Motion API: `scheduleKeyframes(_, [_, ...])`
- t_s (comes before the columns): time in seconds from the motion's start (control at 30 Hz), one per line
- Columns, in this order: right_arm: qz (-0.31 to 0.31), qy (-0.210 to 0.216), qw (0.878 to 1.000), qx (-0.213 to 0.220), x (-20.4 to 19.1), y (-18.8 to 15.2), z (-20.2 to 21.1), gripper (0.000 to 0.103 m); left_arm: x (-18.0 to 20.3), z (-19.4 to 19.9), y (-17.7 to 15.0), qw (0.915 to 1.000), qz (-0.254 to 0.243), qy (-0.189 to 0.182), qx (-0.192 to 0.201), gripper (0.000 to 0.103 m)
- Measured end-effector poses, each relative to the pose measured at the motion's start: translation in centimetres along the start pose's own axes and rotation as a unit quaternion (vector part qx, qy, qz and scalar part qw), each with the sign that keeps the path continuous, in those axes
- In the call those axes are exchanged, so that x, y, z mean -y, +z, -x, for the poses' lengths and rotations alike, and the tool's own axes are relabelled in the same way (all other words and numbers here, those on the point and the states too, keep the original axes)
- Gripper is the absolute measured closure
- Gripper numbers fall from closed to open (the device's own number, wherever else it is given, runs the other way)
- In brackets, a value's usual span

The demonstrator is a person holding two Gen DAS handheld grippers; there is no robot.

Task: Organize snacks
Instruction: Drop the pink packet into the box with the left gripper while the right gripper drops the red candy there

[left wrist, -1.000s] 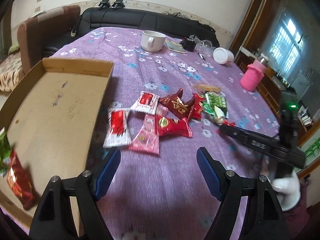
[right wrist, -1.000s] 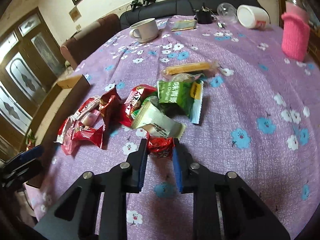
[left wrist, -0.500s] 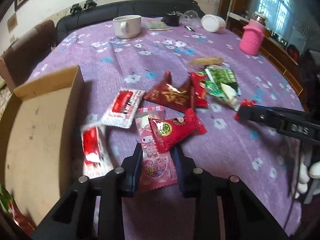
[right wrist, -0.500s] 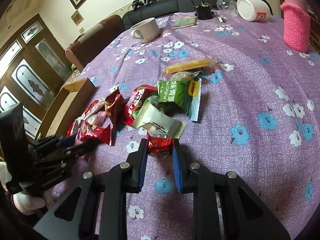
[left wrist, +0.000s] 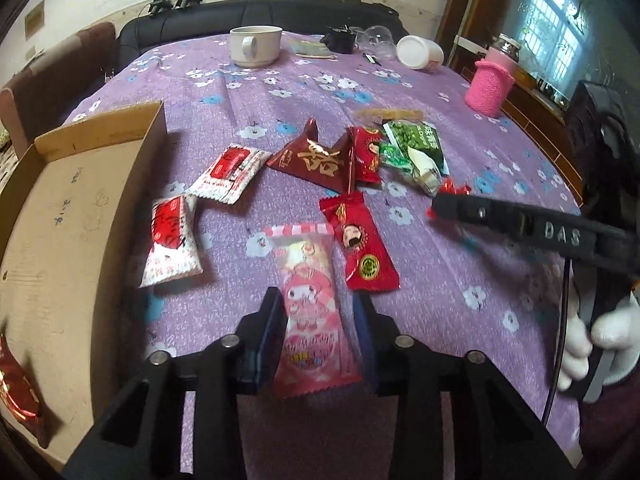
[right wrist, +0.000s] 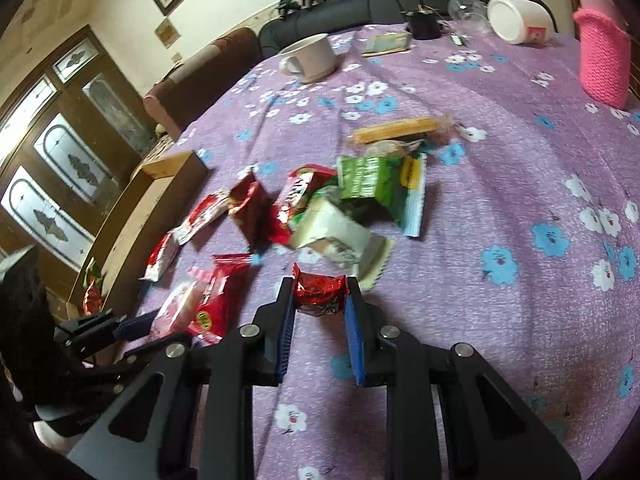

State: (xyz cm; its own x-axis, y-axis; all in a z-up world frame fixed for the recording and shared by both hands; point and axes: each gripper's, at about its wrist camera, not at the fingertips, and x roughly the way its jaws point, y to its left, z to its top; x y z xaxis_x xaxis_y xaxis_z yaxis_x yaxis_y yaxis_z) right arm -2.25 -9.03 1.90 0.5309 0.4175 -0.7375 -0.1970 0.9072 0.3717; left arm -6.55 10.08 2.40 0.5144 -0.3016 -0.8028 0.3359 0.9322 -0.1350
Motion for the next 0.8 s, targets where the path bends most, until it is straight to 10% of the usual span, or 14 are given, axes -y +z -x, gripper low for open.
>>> scheduleKeyframes(0.13, [0.000,0.004,1.000,-0.007,-0.1,-0.2,-0.4,0.077,0.5,-0.2,0.0,0.9998,-0.013,0.011,0.003,0.080])
scheduleKeyframes(0.53, [0.021,0.031,0.999,0.026,-1.4,-0.3,0.4,0.077,-3.3,5.6,-1.5,0.9944,0.070,-0.021,0.076,0.080])
scheduleKeyframes(0.8, [0.026,0.043,0.998,0.034,-3.7,-0.1,1.2,0.077,-10.1,10.0,-2.9,0.9855,0.127,0.035,0.107,0.080])
